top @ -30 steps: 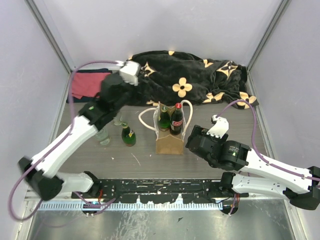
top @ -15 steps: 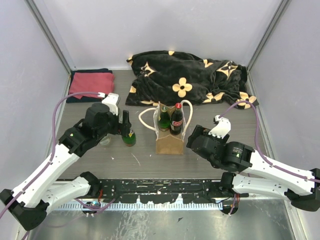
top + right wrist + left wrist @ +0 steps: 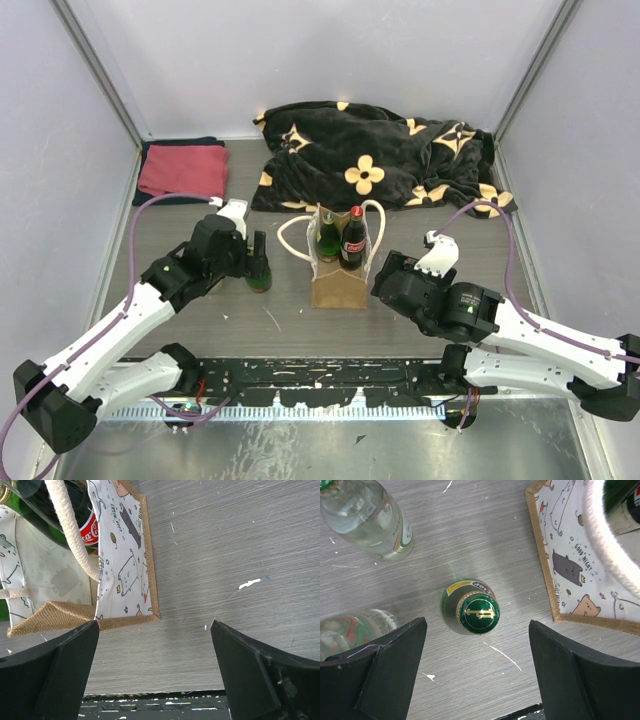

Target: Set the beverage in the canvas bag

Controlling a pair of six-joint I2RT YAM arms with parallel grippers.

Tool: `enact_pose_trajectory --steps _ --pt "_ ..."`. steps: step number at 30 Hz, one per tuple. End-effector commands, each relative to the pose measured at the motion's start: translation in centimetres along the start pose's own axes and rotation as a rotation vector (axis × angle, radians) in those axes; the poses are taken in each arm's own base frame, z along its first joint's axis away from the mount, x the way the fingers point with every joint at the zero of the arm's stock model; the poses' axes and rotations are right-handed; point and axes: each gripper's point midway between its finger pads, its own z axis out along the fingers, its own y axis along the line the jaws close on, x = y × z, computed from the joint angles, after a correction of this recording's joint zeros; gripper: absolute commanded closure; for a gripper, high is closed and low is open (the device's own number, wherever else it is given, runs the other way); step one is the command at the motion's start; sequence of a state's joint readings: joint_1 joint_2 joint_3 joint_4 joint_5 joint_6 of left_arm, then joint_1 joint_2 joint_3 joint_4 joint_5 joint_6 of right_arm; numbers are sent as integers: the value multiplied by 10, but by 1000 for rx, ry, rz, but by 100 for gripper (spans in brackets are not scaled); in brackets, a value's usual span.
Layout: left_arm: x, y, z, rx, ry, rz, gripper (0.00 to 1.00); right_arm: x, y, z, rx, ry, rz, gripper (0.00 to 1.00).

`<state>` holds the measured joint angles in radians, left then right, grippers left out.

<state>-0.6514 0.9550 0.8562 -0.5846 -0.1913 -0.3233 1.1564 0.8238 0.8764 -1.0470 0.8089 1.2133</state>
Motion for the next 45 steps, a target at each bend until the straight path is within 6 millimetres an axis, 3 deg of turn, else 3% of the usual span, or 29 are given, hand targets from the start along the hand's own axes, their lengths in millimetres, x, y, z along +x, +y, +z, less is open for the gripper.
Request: enact_pose_trajectory --steps 1,6,11,13,14,19,23,28,36,45 --pt "-4 -2 13 7 -54 -12 11 -4 5 1 -5 -22 34 0" --pt "-6 1 24 -8 -108 10 12 -4 4 1 -4 -21 30 0" --pt "-4 2 32 -5 -127 27 25 -4 6 0 -8 -16 30 0" --pt "-3 1 34 0 -134 30 38 -4 7 0 -11 -15 33 0" --pt "-3 0 34 6 -138 33 51 -4 8 0 -12 -15 34 0" --pt "-14 -8 28 56 -179 39 99 -4 10 0 -18 -12 37 0" --pt "-37 -13 15 73 -229 63 100 -4 13 0 -26 -11 41 0" --pt "-85 -22 -20 107 -327 129 100 -6 15 0 -28 -16 40 0" --pt "-135 -31 -63 129 -408 163 100 -6 16 0 -33 -13 39 0" --pt "-229 -44 -111 121 -601 172 100 -7 16 -1 -43 -15 48 0"
